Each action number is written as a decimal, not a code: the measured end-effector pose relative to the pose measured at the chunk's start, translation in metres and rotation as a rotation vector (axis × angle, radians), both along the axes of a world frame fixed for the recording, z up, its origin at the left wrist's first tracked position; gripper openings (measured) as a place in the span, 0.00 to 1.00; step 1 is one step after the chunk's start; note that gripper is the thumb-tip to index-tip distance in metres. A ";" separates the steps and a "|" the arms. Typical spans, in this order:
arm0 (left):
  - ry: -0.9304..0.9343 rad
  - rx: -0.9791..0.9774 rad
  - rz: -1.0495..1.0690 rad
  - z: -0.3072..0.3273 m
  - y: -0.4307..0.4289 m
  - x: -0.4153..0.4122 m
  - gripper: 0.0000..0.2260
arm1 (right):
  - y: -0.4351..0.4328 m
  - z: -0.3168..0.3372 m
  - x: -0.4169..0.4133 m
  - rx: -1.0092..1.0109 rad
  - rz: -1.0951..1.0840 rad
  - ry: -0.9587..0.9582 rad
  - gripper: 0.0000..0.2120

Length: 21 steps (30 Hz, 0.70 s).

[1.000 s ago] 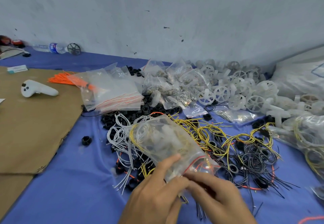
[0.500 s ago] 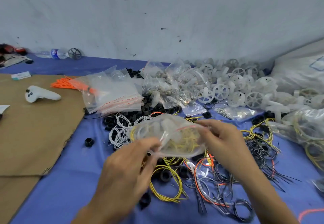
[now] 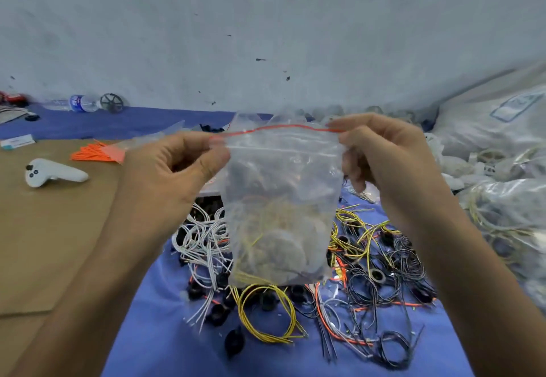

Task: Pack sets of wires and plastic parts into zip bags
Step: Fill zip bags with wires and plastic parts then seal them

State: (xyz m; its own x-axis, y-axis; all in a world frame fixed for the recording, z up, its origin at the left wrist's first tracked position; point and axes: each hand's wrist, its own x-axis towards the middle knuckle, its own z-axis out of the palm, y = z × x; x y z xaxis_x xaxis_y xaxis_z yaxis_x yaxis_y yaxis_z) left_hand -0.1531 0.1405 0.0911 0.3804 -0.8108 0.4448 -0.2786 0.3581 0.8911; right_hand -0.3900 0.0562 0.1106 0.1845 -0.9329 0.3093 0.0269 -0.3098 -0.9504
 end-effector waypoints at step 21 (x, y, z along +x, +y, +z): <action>-0.038 0.084 0.005 -0.056 0.025 -0.027 0.05 | 0.028 0.015 0.044 -0.582 0.362 0.990 0.06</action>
State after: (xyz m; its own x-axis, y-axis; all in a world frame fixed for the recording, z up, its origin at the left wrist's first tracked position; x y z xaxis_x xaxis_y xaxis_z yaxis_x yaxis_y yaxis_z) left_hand -0.1802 0.1654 0.0352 0.3686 -0.8440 0.3896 -0.3148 0.2810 0.9066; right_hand -0.3459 0.0838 0.1254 0.8021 -0.5456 0.2430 -0.4612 -0.8243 -0.3284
